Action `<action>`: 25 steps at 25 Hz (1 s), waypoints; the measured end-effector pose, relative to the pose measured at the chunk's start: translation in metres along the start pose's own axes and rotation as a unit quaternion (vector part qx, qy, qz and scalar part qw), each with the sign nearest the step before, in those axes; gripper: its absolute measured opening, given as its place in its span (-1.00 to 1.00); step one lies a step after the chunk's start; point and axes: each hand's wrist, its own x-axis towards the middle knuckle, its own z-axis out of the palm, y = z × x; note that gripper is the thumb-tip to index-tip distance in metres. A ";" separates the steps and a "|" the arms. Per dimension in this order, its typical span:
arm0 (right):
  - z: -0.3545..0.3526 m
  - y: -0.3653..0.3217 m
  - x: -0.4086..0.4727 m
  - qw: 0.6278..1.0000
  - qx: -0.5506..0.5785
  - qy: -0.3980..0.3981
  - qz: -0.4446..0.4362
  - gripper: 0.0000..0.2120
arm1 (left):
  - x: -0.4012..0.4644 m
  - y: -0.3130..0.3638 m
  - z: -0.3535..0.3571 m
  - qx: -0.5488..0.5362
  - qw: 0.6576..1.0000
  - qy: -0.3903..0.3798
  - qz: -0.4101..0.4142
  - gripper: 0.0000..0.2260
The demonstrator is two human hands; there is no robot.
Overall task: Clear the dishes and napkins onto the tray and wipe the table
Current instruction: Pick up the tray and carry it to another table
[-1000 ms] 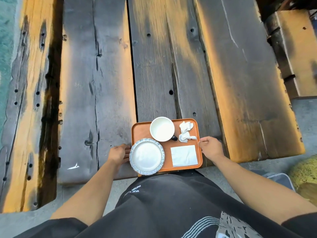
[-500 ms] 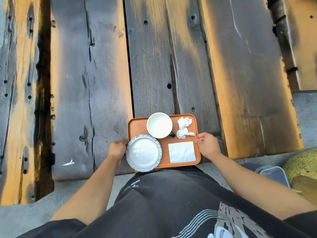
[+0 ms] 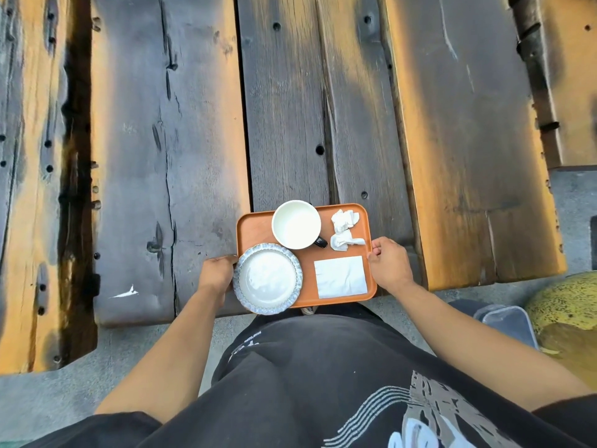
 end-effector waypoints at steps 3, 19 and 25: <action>0.004 0.000 -0.011 1.000 0.001 0.006 -0.010 -0.94 | -0.001 -0.006 -0.009 -0.001 1.000 0.002 -0.001 -0.78; 0.031 0.009 -0.084 0.999 0.004 0.036 -0.041 -0.90 | -0.027 -0.062 -0.058 -0.008 0.999 0.012 0.038 -0.88; 0.036 0.022 -0.092 0.995 -0.008 -0.005 -0.100 -0.90 | -0.065 -0.117 -0.064 -0.057 0.996 0.063 0.036 -0.84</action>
